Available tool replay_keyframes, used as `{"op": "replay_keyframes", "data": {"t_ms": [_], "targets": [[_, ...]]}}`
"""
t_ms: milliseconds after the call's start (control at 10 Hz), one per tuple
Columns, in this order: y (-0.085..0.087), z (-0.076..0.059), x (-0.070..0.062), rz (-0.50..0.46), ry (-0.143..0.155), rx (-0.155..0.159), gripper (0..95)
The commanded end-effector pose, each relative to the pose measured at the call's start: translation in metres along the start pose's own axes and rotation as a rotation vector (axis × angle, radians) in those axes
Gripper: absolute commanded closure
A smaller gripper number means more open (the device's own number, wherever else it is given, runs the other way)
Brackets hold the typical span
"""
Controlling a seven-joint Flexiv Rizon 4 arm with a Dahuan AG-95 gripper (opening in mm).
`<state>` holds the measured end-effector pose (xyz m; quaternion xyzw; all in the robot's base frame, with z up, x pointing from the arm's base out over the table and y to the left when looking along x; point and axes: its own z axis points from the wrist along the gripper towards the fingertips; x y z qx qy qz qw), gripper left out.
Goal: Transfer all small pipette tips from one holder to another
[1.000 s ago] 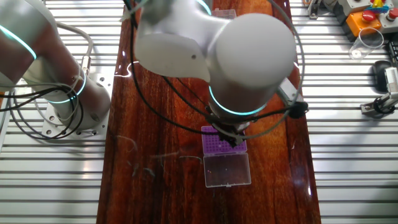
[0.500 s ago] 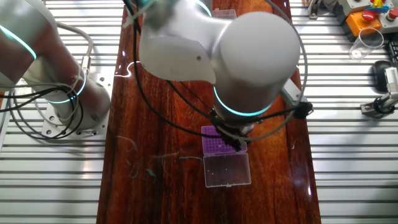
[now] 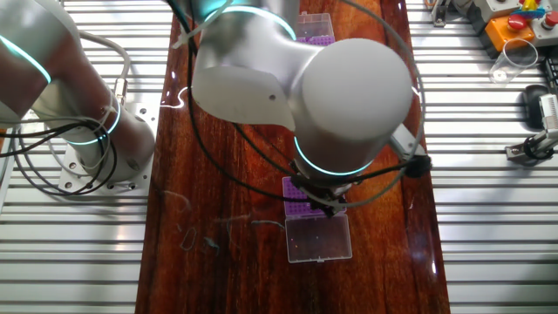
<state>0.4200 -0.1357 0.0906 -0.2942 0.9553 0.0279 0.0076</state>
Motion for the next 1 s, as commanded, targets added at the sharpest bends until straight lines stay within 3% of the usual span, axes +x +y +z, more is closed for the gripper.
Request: {"op": "replay_keyframes", "data": {"t_ms": [100,1000], "targets": [[0.0012,0.0018,0.0009,-0.001,0.000,-0.001,95.0],[0.0039,0.0084,0.0078,0.000,-0.010,0.005,95.0]]}}
